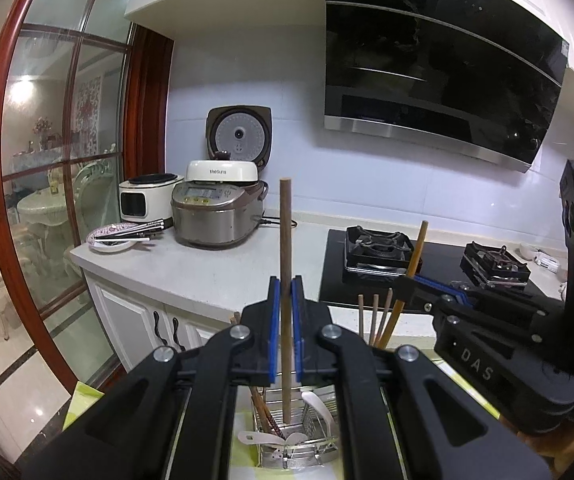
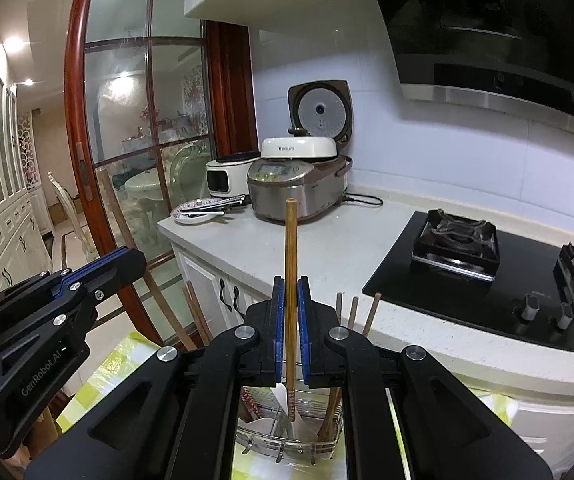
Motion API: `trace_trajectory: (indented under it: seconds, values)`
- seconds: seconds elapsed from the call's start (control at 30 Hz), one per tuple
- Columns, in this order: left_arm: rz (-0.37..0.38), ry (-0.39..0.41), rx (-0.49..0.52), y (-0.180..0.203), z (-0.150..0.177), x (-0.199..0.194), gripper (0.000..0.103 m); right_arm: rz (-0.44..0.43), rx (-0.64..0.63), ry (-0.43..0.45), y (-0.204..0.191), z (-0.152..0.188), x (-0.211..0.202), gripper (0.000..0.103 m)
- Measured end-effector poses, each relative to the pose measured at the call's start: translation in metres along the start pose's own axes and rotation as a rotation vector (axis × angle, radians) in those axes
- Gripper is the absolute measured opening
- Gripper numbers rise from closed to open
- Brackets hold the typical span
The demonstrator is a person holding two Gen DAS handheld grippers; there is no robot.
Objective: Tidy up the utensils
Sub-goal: 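Lift both chopsticks upright and carry them over the wire rack, then open both tools to drop the chopsticks into the wire rack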
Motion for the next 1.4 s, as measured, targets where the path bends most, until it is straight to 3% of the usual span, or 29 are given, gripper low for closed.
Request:
trace_trajectory:
  seconds: [0.53, 1.1, 1.2, 1.27, 1.3, 1.33, 1.4]
  values:
    - [-0.006, -0.07, -0.035, -0.007, 0.037, 0.044, 0.006, -0.005, 0.024, -0.089, -0.001, 0.047, 0.05, 0.008]
    - [-0.009, -0.138, -0.072, -0.014, 0.073, 0.069, 0.006, 0.066, 0.01, -0.112, 0.008, 0.089, 0.076, 0.009]
    - [-0.004, -0.16, -0.075, -0.015, 0.08, 0.072, 0.019, 0.086, 0.016, -0.123, 0.016, 0.094, 0.078, 0.01]
    - [0.006, -0.16, -0.077, -0.016, 0.082, 0.07, 0.035, 0.097, 0.029, -0.123, 0.022, 0.096, 0.077, 0.01]
    - [0.009, -0.16, -0.075, -0.016, 0.082, 0.069, 0.035, 0.102, 0.033, -0.121, 0.025, 0.097, 0.076, 0.011]
    - [0.007, -0.161, -0.07, -0.015, 0.082, 0.067, 0.037, 0.114, 0.036, -0.121, 0.028, 0.099, 0.074, 0.014]
    - [0.005, -0.159, -0.071, -0.015, 0.083, 0.061, 0.044, 0.123, 0.046, -0.117, 0.033, 0.1, 0.068, 0.032]
Point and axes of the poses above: each gripper's, at about its wrist camera, not at the fingertips, and x roughly the way its jaws point, y to its right, z to its underside, the point moved 1 cm from there along x, roughly the way its jaws point, and after that the axes turned 3 degrees about x, right-handed, at the moved point
